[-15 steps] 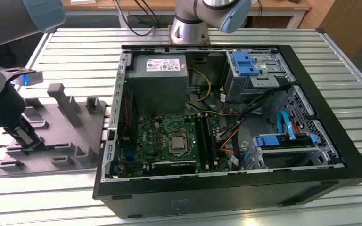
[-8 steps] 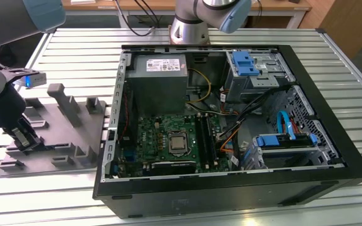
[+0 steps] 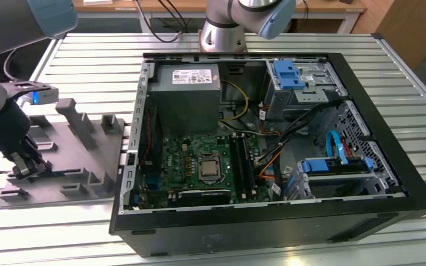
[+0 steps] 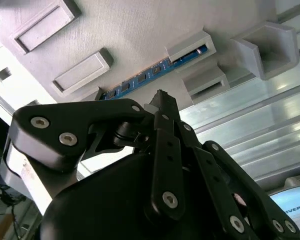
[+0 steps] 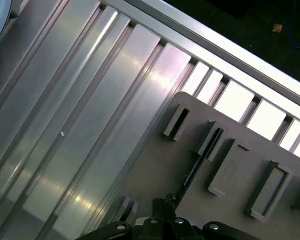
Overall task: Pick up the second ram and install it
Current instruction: 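Pick up the second ram and move it above second insertion slot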
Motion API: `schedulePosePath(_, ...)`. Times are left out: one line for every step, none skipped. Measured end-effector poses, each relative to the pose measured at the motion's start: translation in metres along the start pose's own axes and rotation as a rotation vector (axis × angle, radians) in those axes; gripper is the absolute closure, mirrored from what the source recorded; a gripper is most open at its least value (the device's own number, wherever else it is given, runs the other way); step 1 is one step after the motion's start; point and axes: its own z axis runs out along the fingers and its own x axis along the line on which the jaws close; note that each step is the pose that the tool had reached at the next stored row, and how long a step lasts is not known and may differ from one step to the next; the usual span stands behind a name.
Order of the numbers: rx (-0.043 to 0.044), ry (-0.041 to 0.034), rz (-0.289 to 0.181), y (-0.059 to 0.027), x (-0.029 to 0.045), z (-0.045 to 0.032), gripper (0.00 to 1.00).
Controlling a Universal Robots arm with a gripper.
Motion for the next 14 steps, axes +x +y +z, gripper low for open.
schedulePosePath(-0.0002,-0.0003,0.013,0.0,0.0,0.0,0.9)
schedulePosePath(-0.0004,-0.0005,0.026,0.0,0.0,0.0,0.9)
schedulePosePath(-0.0008,-0.0007,0.038,0.0,0.0,0.0,0.9)
schedulePosePath(-0.0009,-0.0009,0.05,0.0,0.0,0.0,0.9)
schedulePosePath(-0.0011,-0.0011,0.061,0.0,0.0,0.0,0.9)
schedulePosePath(-0.0013,-0.0014,0.072,0.0,0.0,0.0,0.9)
schedulePosePath(-0.0015,-0.0015,0.083,0.0,0.0,0.0,0.9)
schedulePosePath(-0.0016,-0.0018,0.094,0.0,0.0,0.0,0.9)
schedulePosePath(-0.0018,-0.002,0.105,0.0,0.0,0.0,0.9)
schedulePosePath(-0.0021,-0.0022,0.116,0.0,0.0,0.0,0.9)
schedulePosePath(-0.0022,-0.0024,0.126,0.0,0.0,0.0,0.9)
schedulePosePath(-0.0024,-0.0026,0.137,0.0,0.0,0.0,0.9)
schedulePosePath(-0.0026,-0.0028,0.147,0.0,0.0,0.0,0.9)
schedulePosePath(-0.0027,-0.003,0.157,0.0,0.0,0.0,0.9)
